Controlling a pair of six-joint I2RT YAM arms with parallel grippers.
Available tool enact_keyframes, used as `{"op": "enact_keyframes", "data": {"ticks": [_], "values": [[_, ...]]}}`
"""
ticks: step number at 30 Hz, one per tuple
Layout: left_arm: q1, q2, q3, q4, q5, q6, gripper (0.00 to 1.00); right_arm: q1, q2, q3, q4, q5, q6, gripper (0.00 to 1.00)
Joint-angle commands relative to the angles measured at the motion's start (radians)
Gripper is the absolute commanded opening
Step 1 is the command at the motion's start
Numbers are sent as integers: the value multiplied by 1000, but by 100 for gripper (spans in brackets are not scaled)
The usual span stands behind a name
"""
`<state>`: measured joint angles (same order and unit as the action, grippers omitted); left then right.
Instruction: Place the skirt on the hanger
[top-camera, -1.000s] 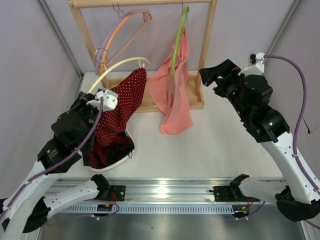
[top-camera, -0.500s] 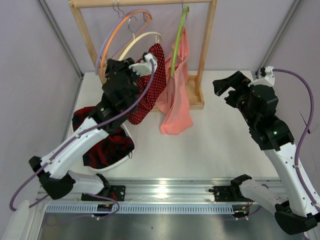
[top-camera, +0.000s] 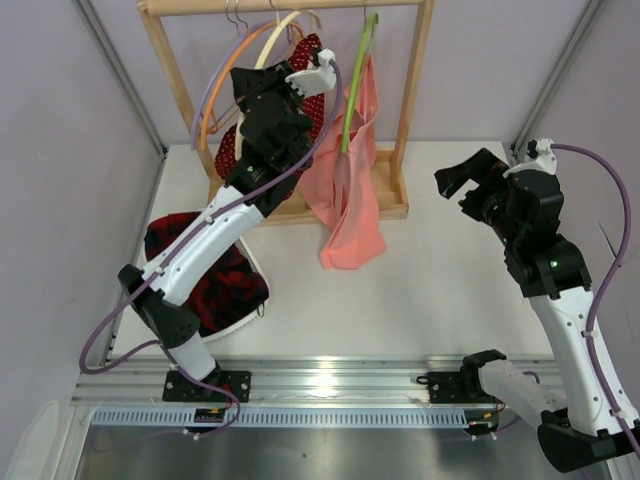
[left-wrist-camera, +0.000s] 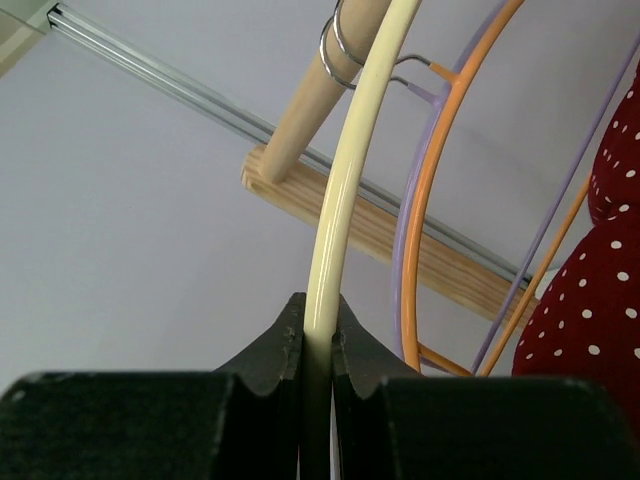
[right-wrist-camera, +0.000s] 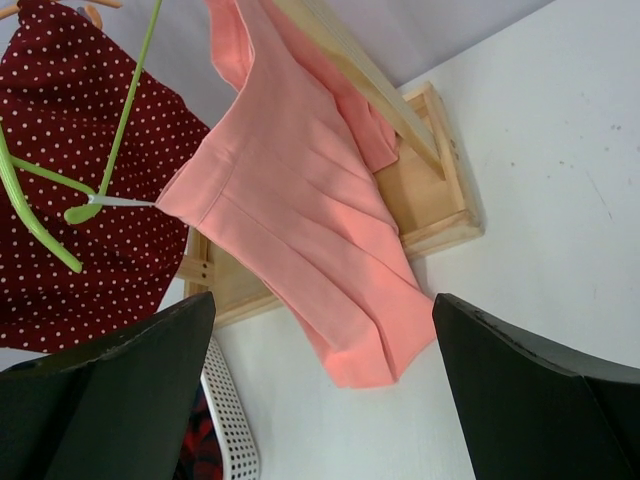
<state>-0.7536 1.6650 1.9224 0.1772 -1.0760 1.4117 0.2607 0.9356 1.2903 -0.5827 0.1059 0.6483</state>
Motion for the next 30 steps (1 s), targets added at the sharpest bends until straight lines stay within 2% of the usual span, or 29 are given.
{"op": "enact_keyframes", "data": {"ticks": [1,6,13,17,20,30], "values": [[30,33,82,125,-1,61,0,-27,12,7,1,-80,-29,99],[45,78,108,120,8,72,0,-58,29,-3,9,-133,-21,99],[57,159,220,87,33,50,0,-90,45,-14,12,-173,-27,99],[68,200,231,70,45,33,0,-107,52,-14,7,-189,-42,99],[83,226,248,-4,53,-48,0,-109,54,-14,4,-189,-52,99],[89,259,208,-21,63,-43,0,-86,49,-20,-16,-178,-72,99]]}}
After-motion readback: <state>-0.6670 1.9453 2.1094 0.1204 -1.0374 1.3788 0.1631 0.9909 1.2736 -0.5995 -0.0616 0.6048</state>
